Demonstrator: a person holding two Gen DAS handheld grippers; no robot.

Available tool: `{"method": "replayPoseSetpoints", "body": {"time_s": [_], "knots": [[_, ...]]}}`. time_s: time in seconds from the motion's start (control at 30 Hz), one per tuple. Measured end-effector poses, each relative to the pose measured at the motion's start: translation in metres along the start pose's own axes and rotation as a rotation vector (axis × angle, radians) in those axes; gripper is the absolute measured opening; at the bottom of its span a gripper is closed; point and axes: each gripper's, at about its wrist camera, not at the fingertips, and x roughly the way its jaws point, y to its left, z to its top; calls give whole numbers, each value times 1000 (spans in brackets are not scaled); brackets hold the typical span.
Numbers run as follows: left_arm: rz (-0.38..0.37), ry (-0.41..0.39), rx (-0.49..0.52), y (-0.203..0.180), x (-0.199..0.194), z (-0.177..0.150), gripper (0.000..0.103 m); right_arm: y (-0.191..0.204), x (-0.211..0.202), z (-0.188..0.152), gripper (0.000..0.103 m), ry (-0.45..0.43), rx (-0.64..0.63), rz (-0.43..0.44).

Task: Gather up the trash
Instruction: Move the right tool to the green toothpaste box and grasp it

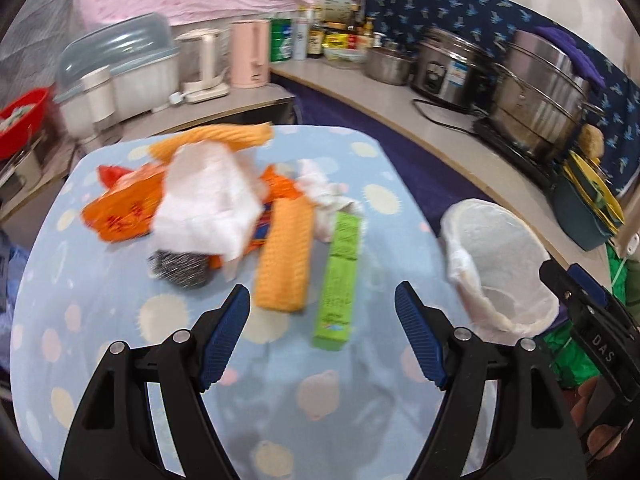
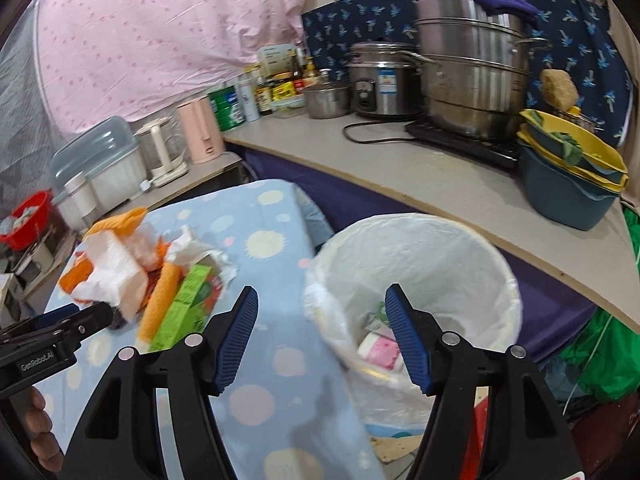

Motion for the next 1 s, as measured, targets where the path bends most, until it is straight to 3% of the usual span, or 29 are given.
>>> {"method": "replayPoseSetpoints", "body": {"time_s": [0.3, 0.5, 1.0], "knots": [[103, 26, -104, 71, -2, -20, 72, 68, 27, -21, 67, 72, -54, 90], [138, 33, -131, 96, -1, -28, 74, 106, 49, -34, 67, 118, -80, 117], [165, 50, -150, 124, 9, -35, 76, 137, 108, -50, 67, 209, -51, 89]]}}
